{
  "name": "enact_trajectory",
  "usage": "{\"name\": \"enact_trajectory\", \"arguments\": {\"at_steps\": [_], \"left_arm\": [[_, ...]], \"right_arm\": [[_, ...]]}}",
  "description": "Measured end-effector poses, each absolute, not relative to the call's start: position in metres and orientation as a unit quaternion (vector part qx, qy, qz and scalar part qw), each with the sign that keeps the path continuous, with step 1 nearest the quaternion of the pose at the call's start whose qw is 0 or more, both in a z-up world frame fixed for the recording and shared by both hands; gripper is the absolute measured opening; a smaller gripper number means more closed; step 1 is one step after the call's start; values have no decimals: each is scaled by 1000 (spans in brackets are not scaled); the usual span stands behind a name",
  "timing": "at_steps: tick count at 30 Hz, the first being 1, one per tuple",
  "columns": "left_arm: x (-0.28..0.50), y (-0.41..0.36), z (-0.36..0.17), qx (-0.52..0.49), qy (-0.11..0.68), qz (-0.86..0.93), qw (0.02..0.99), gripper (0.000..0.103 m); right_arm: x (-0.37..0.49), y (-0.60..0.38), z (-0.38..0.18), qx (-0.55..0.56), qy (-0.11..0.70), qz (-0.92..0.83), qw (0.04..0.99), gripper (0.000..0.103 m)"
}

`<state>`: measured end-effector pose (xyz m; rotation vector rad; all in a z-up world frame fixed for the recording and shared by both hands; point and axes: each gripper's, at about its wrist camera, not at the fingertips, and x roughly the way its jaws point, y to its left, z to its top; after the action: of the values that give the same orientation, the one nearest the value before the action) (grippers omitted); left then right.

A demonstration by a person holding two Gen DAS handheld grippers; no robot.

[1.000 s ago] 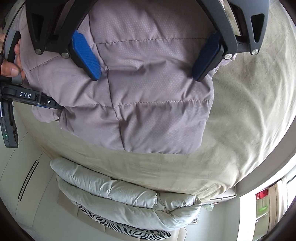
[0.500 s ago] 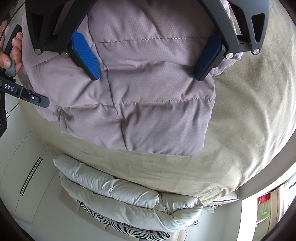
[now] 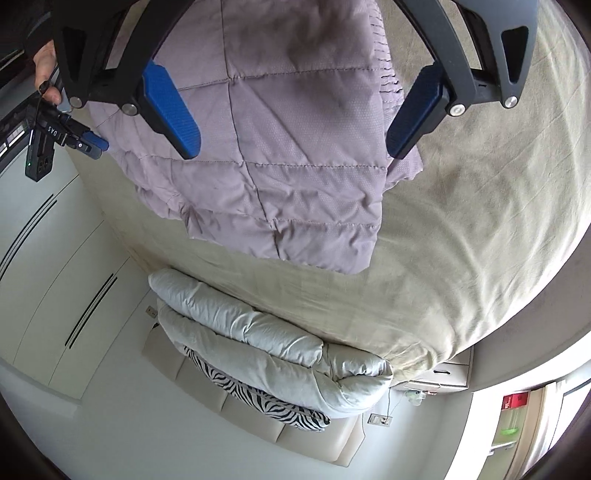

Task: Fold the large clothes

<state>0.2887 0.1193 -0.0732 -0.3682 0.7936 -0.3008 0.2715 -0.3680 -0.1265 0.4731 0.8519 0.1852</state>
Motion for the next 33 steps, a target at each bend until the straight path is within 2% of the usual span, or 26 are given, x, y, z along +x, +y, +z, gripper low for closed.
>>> {"name": "enact_trajectory", "arguments": {"at_steps": [4,8,11,17,24,33], "left_arm": [[280,167,-79,-247,391,-141,875,103],[286,191,-116,-296,452,-131,831,103],[291,187,-140,-333,475,-160,799,103],[309,166,-162,-353,506,-175,767,103],[329,173,-169,-409,516,-183,730,103],[349,145,-172,-379,550,-220,711,103]], "right_arm": [[247,-395,-118,249,411,110,870,85],[227,-447,-132,304,428,86,847,86],[217,-482,-160,368,448,85,810,91],[216,-513,-221,469,467,92,744,92],[236,-512,-236,482,475,136,724,93],[279,-475,-240,434,512,163,724,94]]}}
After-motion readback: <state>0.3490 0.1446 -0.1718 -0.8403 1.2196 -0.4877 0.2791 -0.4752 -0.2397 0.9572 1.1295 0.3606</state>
